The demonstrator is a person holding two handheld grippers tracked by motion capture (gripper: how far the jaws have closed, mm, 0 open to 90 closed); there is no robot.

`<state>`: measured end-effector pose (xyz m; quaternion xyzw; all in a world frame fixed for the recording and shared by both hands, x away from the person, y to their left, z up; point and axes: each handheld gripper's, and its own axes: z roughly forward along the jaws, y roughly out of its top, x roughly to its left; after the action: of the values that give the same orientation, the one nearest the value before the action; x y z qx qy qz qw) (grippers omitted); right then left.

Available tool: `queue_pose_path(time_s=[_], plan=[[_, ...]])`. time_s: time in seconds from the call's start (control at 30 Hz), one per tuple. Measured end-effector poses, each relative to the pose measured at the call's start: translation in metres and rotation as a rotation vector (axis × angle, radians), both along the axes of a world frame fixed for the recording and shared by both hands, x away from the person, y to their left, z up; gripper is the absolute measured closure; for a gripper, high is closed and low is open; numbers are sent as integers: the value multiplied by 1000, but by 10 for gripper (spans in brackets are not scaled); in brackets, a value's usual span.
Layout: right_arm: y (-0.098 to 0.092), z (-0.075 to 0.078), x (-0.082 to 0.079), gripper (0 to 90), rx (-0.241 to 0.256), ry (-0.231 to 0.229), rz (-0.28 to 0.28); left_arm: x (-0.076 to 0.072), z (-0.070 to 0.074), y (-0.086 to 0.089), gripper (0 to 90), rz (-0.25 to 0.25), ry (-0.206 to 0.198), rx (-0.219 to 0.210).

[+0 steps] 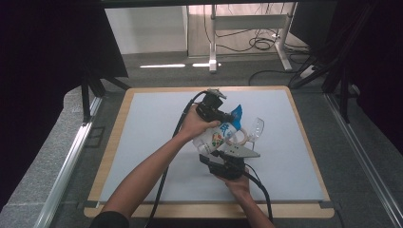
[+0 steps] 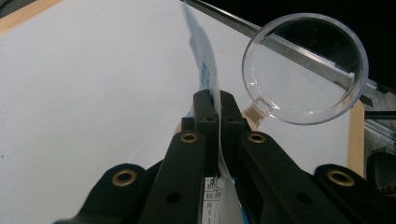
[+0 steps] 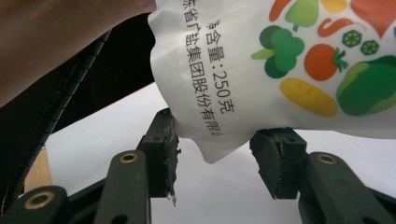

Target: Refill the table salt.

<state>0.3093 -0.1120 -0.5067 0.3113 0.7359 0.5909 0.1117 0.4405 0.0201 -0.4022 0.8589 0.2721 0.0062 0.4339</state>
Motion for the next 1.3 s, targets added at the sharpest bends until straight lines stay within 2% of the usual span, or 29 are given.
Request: queue_pose_path(time_s=[0.57,1.3], plan=[[-2,1,0,537,18,13,2,0,1,-2,900,-8,-8,12],[-6,3,0,538,37,10,7,3,2,-2,900,-33,-10,-4]])
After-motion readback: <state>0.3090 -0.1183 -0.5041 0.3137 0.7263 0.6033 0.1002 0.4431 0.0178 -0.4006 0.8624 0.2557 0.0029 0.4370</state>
